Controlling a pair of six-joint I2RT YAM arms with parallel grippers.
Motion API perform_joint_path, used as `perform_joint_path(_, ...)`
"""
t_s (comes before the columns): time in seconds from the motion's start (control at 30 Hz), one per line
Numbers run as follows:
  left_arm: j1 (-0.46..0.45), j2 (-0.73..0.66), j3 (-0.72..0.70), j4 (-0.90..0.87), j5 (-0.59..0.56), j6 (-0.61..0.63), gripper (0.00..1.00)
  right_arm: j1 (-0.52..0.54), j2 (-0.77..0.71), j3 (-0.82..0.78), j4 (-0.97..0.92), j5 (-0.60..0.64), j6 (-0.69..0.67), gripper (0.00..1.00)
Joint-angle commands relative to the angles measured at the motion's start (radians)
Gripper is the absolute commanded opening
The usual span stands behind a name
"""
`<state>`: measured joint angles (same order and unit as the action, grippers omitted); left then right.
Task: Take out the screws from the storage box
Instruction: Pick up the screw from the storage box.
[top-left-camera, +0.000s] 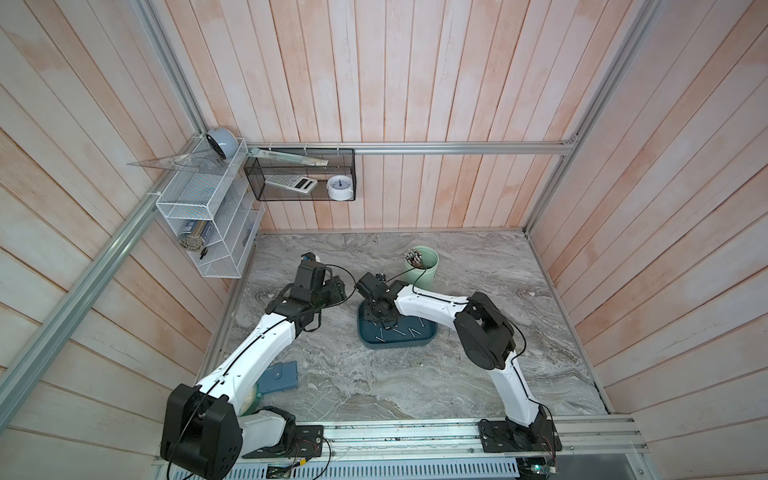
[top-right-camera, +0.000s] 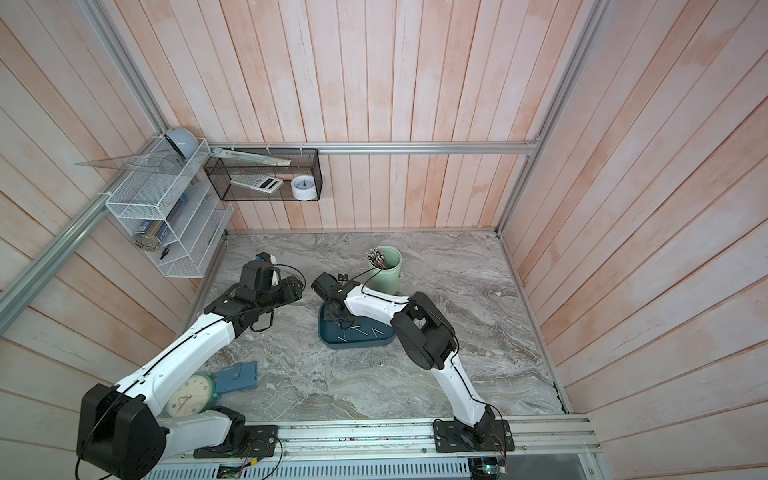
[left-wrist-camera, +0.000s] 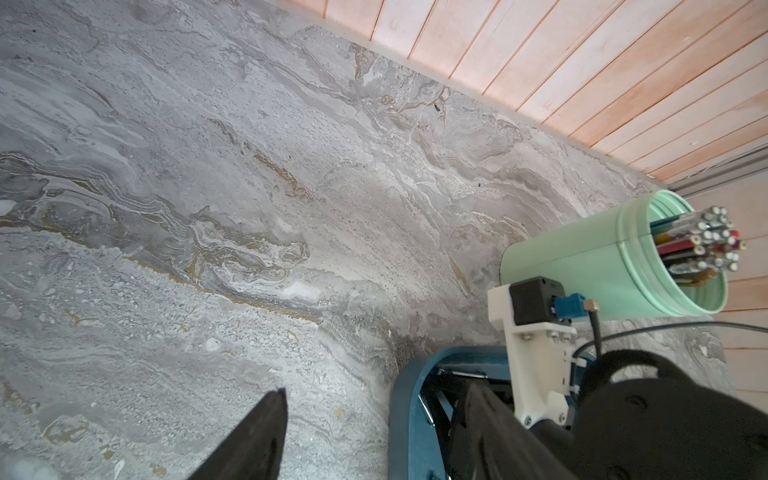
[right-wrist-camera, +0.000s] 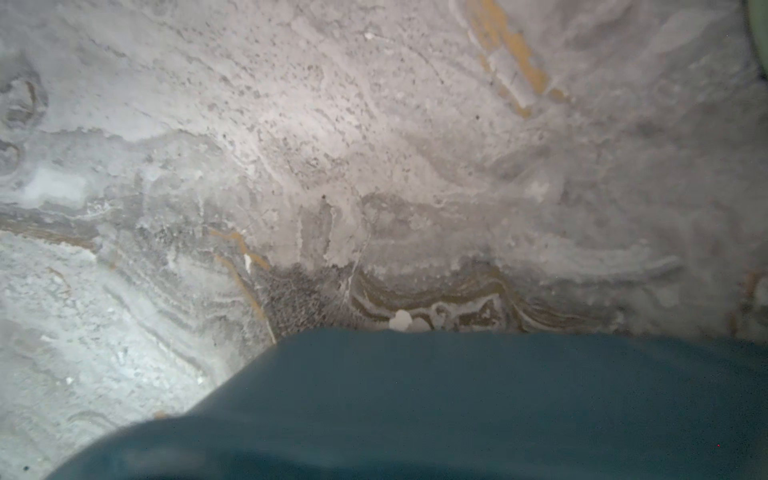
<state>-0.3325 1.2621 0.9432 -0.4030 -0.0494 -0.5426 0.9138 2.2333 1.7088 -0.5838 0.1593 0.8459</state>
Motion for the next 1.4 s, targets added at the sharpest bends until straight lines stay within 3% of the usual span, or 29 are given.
perform_joint_path(0.0,0.006,-0.007,-0.014,0.015,0.008,-0.001,0.74,0.002,0.055,0.011,-0.046,0.023,0.015,0.25)
perform_joint_path(0.2,0.006,-0.01,-0.015,0.021,0.016,0.0,0.74,0.0,0.053,-0.003,-0.071,0.024,-0.003,0.15)
perform_joint_path(0.53,0.006,-0.003,-0.015,0.023,0.024,-0.003,0.74,-0.028,0.015,-0.086,-0.062,0.016,-0.032,0.15)
perform_joint_path(0.8,0.006,0.004,-0.015,0.02,0.022,-0.002,0.74,-0.026,0.026,-0.059,-0.08,0.005,-0.045,0.08)
perform_joint_path(1.0,0.006,0.015,-0.009,0.018,0.039,-0.005,0.74,-0.024,-0.107,-0.122,0.0,0.013,-0.078,0.09)
perform_joint_path(1.37,-0.01,0.065,0.006,0.032,0.187,-0.008,0.74,-0.022,-0.33,-0.279,0.156,0.019,-0.105,0.1)
